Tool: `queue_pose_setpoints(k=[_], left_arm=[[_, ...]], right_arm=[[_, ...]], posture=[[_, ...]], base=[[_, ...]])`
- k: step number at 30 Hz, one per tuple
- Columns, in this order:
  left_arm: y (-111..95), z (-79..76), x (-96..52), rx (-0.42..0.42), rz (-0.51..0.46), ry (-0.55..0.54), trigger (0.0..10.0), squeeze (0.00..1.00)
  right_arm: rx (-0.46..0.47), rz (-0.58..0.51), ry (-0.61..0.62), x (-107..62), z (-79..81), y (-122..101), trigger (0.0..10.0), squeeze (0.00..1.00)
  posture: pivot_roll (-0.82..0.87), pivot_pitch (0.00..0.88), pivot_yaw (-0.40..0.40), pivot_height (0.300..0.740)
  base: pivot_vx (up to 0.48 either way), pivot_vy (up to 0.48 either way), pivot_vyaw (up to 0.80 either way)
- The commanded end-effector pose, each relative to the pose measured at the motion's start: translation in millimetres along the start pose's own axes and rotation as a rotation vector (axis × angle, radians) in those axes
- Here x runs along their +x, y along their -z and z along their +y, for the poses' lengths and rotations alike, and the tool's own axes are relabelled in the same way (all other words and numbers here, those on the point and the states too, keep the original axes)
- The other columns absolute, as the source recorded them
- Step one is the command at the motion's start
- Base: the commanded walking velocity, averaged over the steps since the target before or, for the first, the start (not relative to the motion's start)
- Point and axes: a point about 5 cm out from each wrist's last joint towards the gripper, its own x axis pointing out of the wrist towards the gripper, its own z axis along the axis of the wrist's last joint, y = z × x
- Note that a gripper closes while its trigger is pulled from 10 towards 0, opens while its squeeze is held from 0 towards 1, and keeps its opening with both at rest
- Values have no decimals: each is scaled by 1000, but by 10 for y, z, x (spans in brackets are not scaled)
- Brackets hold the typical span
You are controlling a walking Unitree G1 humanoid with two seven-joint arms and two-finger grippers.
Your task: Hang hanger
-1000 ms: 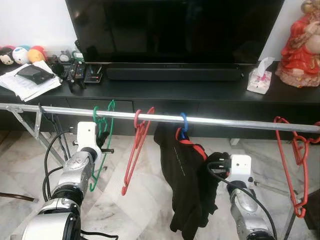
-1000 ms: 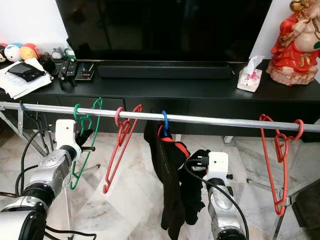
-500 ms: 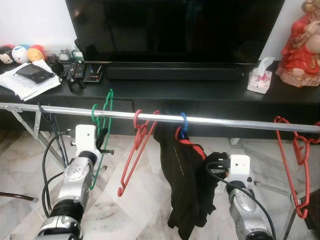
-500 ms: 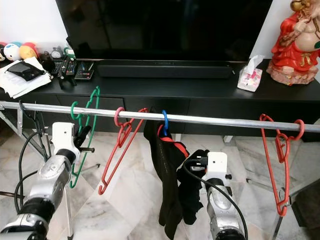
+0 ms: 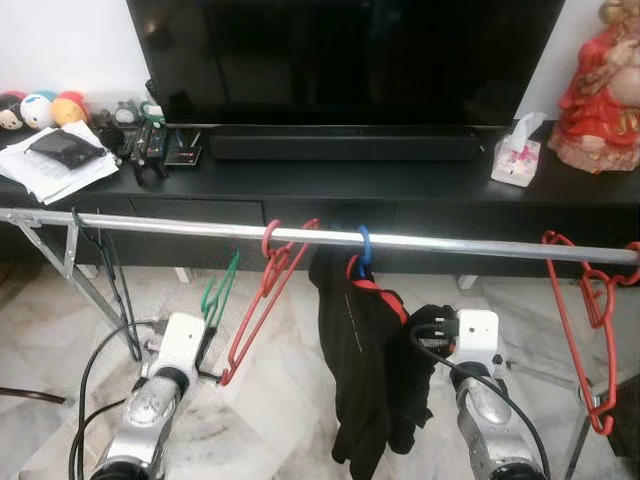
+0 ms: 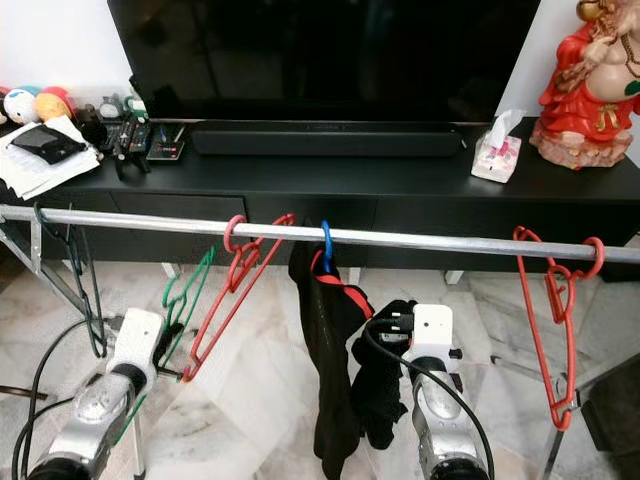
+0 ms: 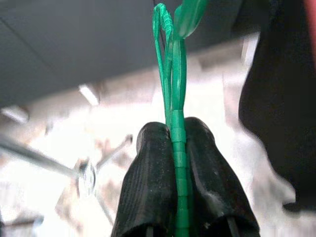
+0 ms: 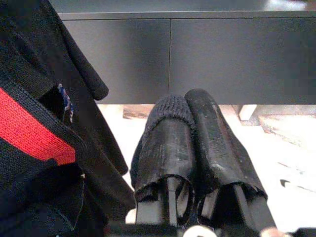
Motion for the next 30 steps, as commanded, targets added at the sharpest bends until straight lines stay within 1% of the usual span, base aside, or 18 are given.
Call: queue_pose_setpoints(k=[1,3,4,6,8,11,12,13,15,16,18,19,20,21,22,24,26,30], left_arm=[[189,-20,-25,24,113,-9,10000,0],[224,-28,-32,20,132,-10,10000,0],[336,-86,-63,27,193,11,10000,0],[433,-131,-100,34,243,24,10000,0],[538,-160,-149,24,291,17,10000,0],[603,-171,-185,23,320,9,10000,0],[675,-175,-223,24,361,-1,10000,0],[675,-175,-223,24,361,-1,10000,0],[732,-174,-257,35,393,-8,10000,0],[809,-178,-309,26,437,-15,10000,0],[839,-178,-330,19,454,-21,10000,0],[924,-190,-396,16,497,-24,10000,0],[964,-198,-429,24,515,-20,10000,0],[964,-198,-429,24,515,-20,10000,0],[1007,-202,-468,23,534,-21,10000,0],[1038,-196,-497,18,544,-29,10000,0],[1118,-151,-582,-22,569,-75,10000,0],[1173,-156,-636,-23,596,-73,10000,0]], right_arm=[[-13,-24,-6,18,15,-42,10000,0],[-13,-25,-6,20,14,-45,10000,0],[-13,-32,-1,25,2,-63,10000,0],[-14,-34,2,27,-5,-68,10000,0],[-16,-34,5,25,-15,-66,10000,0],[-18,-33,8,24,-28,-66,10000,0],[-28,-30,7,24,-36,-65,10000,0],[-28,-30,7,24,-36,-65,10000,0],[-34,-29,3,26,-32,-66,10000,0],[-31,-33,6,30,-31,-75,10000,0],[-30,-35,8,32,-31,-80,10000,0],[-29,-38,10,34,-29,-85,10000,0],[-29,-39,10,33,-29,-85,10000,0],[-29,-39,10,33,-29,-85,10000,0],[-31,-39,10,31,-30,-83,10000,0],[-34,-38,11,27,-33,-79,10000,0],[-44,-35,12,12,-48,-65,10000,0],[-48,-33,6,12,-34,-60,10000,0]], posture=[[-158,34,17,740],[-158,34,17,740],[-164,29,21,740],[-164,29,23,740],[-175,26,23,740],[-173,24,20,740],[-161,21,15,740],[-161,21,15,740],[-158,18,16,740],[-164,9,22,740],[-164,9,22,740],[-171,6,26,740],[-174,5,27,740],[-174,5,27,740],[-175,4,28,740],[-182,1,31,740],[-175,0,25,740],[-171,0,25,740]], base=[[0,0,0],[0,0,0],[0,0,0],[0,0,0],[0,0,0],[0,0,0],[0,0,0],[0,0,0],[0,0,0],[0,0,0],[0,0,0],[0,0,0],[0,0,0],[0,0,0],[0,0,0],[0,0,0],[0,0,0],[0,0,0]])
